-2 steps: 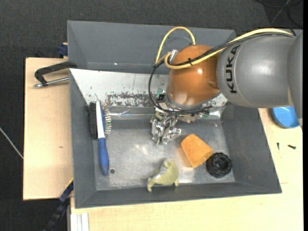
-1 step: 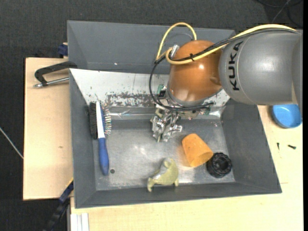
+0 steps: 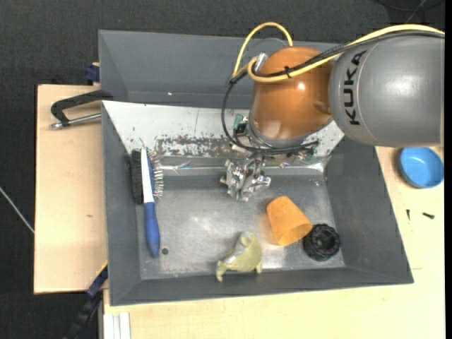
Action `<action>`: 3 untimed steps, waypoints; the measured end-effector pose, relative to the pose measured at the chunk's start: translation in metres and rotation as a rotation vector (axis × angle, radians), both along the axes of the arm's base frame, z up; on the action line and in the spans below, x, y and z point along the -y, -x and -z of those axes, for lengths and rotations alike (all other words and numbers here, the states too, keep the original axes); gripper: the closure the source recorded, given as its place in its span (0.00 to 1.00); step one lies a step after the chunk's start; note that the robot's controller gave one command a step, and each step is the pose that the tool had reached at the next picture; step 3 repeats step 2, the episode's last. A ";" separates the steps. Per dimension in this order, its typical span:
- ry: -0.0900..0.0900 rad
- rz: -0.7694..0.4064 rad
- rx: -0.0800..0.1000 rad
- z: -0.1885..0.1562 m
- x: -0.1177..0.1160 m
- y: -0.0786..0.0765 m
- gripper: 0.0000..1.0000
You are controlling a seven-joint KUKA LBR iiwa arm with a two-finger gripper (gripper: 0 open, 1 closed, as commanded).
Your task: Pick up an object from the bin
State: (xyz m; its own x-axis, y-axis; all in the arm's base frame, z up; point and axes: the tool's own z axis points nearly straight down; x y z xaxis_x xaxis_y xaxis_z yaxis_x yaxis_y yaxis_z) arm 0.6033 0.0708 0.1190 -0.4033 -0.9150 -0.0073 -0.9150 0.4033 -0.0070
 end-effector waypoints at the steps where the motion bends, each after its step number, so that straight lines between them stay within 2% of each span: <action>1: 0.000 0.002 0.000 -0.035 -0.002 -0.002 1.00; 2: 0.000 0.005 0.001 -0.076 -0.004 -0.004 1.00; 3: 0.000 0.005 0.001 -0.076 -0.004 -0.004 1.00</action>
Offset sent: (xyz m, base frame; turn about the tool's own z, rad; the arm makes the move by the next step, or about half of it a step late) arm 0.0000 0.0002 0.0314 0.0000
